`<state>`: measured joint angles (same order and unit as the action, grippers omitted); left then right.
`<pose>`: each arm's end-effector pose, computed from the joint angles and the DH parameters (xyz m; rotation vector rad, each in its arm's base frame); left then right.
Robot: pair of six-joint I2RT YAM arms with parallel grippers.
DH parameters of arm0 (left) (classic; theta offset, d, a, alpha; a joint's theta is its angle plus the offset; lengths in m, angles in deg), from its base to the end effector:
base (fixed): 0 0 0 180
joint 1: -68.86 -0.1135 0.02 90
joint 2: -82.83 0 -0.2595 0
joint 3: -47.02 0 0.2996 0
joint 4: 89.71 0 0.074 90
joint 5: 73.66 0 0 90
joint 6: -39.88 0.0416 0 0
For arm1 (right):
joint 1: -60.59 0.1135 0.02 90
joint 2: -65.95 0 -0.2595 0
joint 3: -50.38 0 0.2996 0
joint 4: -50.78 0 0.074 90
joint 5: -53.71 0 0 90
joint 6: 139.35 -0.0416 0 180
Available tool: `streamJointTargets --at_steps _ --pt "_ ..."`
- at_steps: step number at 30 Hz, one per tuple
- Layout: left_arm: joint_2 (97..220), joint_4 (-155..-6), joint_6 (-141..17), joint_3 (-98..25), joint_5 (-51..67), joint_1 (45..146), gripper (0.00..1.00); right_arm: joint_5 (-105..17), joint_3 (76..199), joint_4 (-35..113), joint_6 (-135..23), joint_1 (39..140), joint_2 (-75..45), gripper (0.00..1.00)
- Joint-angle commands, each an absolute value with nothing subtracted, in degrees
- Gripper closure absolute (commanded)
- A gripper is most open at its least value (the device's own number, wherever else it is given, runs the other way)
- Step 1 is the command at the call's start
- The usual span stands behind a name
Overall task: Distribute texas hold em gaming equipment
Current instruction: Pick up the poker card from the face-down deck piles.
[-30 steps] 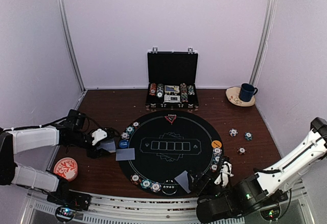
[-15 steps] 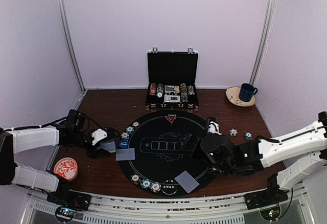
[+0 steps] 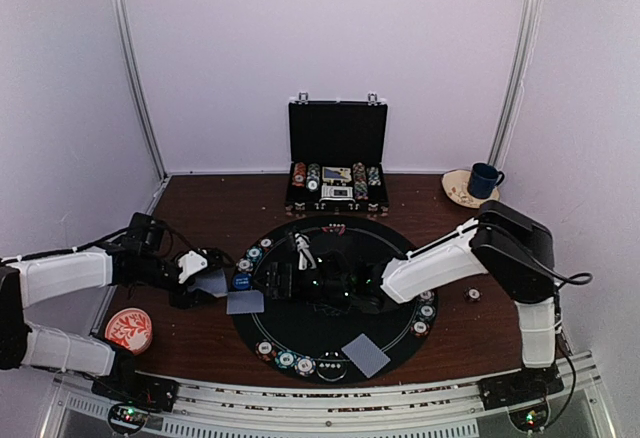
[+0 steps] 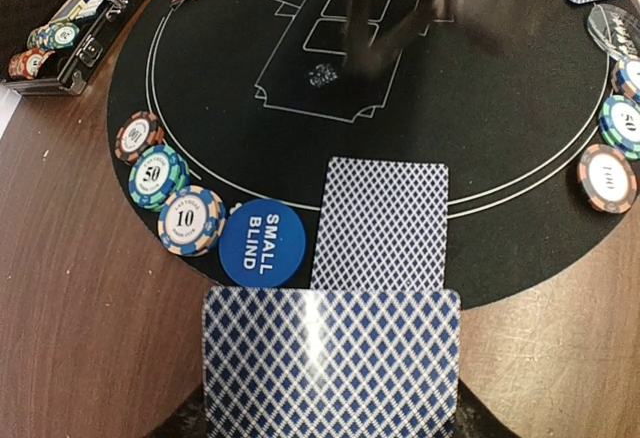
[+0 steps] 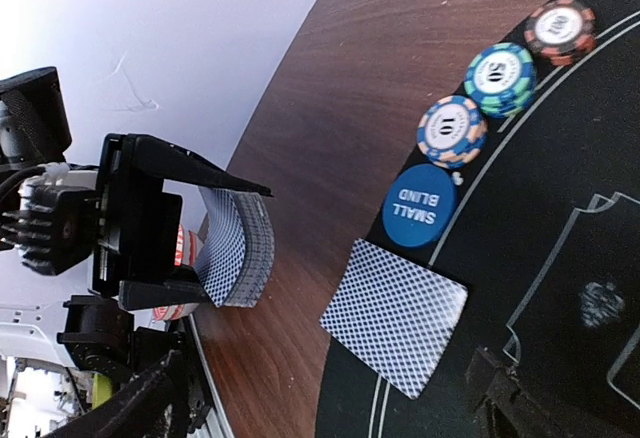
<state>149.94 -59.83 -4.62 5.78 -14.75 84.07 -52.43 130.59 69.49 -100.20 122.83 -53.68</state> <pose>0.2359 -0.0864 0.1312 1.3878 1.9634 -0.4504 0.2163 0.4357 0.1085 -0.4446 2.2269 1.4796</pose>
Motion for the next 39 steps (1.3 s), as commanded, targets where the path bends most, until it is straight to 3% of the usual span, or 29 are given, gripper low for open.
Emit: streamJointTargets --at_steps 1,13,27,32,39 --pt "148.9 -59.2 -3.5 5.1 -17.1 83.8 0.90 -64.7 139.2 76.2 -101.2 122.6 -59.4 0.04" --pt "148.7 -58.5 -2.5 5.4 -18.3 83.8 0.90 -68.1 154.9 73.2 -104.8 122.3 -71.8 0.09" --pt "148.6 -58.4 -1.9 5.7 -19.1 83.8 0.90 -69.2 161.3 71.9 -108.3 122.1 -77.7 0.19" --pt "148.8 -58.3 -1.7 5.7 -19.2 83.8 0.90 -69.1 163.6 70.0 -108.5 122.1 -79.1 0.26" --pt "149.0 -58.3 -1.6 5.7 -19.3 83.8 0.90 -67.4 162.2 68.5 -109.3 121.3 -78.4 0.45"
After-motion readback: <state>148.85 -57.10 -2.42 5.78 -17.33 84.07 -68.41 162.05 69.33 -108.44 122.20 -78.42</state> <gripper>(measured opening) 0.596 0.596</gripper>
